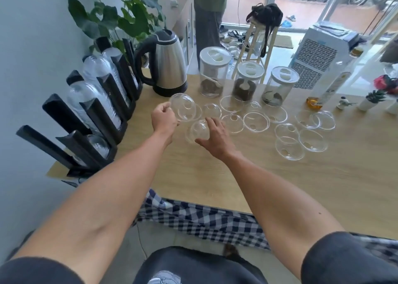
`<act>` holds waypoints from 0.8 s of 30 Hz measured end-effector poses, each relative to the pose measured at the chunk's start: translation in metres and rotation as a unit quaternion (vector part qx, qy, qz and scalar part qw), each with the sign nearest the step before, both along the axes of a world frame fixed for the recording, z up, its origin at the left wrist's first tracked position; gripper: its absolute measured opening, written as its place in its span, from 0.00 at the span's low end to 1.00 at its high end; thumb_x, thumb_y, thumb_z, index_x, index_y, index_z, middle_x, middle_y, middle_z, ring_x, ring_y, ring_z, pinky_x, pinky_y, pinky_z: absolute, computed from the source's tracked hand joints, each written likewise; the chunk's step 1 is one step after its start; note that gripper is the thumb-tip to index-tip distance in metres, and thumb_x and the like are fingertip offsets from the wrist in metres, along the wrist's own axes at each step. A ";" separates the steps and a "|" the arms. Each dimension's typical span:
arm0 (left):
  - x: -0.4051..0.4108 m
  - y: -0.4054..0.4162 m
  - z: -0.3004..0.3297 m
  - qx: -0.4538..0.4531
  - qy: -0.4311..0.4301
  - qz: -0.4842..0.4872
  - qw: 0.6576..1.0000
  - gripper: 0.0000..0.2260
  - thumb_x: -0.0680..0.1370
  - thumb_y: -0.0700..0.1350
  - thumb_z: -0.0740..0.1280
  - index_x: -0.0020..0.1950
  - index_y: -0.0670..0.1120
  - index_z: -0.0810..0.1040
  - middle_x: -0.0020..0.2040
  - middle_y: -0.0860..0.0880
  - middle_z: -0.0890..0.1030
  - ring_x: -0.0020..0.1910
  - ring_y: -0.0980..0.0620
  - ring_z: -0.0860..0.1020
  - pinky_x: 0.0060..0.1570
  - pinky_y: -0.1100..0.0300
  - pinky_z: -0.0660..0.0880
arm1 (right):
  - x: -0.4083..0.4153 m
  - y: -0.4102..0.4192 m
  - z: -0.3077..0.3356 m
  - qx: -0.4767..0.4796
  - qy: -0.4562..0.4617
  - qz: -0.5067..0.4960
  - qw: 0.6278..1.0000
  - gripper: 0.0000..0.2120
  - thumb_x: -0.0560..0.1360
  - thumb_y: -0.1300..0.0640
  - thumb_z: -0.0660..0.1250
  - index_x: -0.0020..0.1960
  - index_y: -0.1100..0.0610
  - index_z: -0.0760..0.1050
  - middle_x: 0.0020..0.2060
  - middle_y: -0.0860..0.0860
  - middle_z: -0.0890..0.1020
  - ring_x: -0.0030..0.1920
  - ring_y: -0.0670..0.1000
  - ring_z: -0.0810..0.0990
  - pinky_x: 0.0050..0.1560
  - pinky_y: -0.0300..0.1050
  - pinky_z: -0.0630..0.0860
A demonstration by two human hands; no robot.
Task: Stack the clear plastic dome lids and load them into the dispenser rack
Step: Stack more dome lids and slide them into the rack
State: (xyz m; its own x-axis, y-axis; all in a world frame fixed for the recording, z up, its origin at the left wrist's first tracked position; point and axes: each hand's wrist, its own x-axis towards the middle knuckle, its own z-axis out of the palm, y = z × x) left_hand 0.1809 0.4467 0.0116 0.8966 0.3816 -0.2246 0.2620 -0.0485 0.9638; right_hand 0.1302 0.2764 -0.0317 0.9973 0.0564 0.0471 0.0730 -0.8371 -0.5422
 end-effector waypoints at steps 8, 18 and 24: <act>-0.007 0.011 -0.009 -0.105 0.055 0.050 0.992 0.11 0.85 0.36 0.59 0.63 0.43 0.77 0.24 0.52 0.76 0.19 0.59 0.74 0.44 0.53 0.83 | 0.010 0.014 -0.022 0.007 0.060 0.046 0.997 0.40 0.74 0.51 0.77 0.79 0.62 0.64 0.76 0.58 0.68 0.76 0.61 0.64 0.74 0.48 0.60; -0.022 -0.025 -0.031 -0.124 0.109 0.025 0.986 0.07 0.84 0.37 0.64 0.60 0.42 0.79 0.38 0.47 0.73 0.30 0.50 0.76 0.43 0.52 0.84 | 0.007 -0.033 -0.018 0.018 -0.022 -0.062 0.998 0.27 0.75 0.63 0.64 0.74 0.66 0.68 0.69 0.62 0.74 0.69 0.63 0.69 0.71 0.59 0.68; -0.026 -0.044 -0.050 -0.097 0.138 0.035 0.985 0.13 0.83 0.34 0.64 0.42 0.48 0.77 0.39 0.48 0.76 0.21 0.54 0.77 0.44 0.49 0.83 | 0.033 -0.069 -0.017 -0.140 -0.003 -0.076 0.987 0.28 0.78 0.58 0.64 0.76 0.62 0.63 0.77 0.60 0.64 0.79 0.62 0.58 0.76 0.59 0.56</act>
